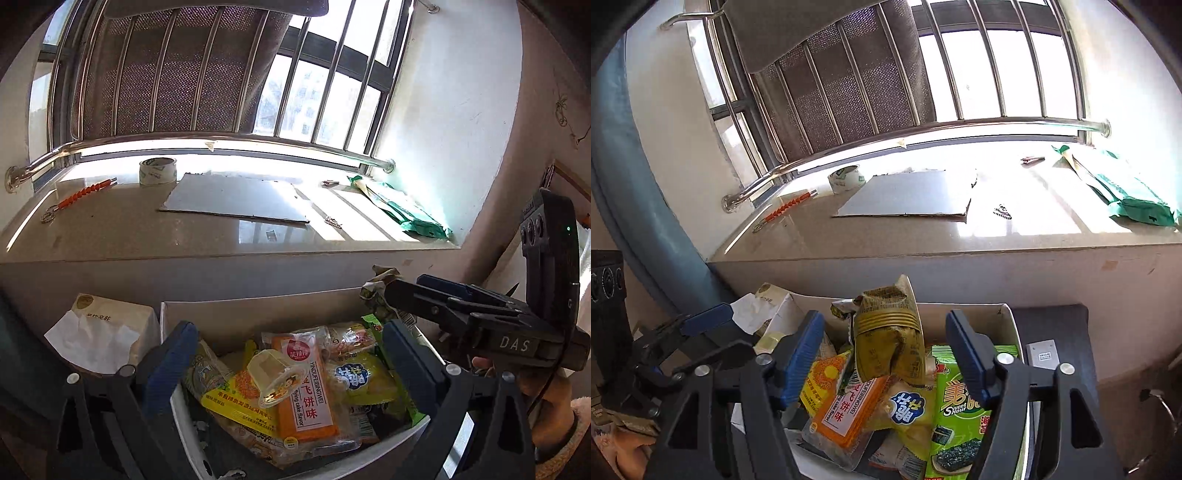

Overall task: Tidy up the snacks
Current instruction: 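Drop the jelly cup and wrapped snack into the white box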

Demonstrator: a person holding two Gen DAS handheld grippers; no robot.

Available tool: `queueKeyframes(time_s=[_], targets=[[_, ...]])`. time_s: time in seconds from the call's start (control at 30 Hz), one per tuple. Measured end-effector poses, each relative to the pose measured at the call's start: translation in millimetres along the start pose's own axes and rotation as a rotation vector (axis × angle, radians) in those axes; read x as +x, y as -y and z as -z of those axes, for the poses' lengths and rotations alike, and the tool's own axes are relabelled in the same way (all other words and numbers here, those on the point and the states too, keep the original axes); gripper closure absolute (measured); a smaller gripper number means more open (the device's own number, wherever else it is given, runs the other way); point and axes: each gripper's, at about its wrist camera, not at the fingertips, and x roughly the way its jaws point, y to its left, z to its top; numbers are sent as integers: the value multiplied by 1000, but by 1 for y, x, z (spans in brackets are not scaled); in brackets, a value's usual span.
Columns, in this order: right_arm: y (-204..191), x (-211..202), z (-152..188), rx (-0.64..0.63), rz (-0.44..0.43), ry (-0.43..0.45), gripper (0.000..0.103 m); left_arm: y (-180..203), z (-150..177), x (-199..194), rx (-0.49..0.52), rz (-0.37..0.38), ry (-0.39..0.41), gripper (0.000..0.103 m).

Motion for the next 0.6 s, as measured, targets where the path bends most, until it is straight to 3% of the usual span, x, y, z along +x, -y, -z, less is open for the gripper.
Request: queueKeyframes(time_s=[0.17, 0.33, 0.5, 0.6], targets=[[15, -6, 6, 57, -14, 20, 0, -8, 18, -8, 11, -2, 1, 0], [8, -17, 15, -8, 21, 23, 0, 1, 26, -24, 71, -62, 23, 0], [-13, -54, 34, -102, 6, 93, 0, 23, 41, -63, 132, -134, 109, 0], [-27, -83, 55, -186, 40, 142, 0, 37, 61, -89, 149, -165, 162, 0]])
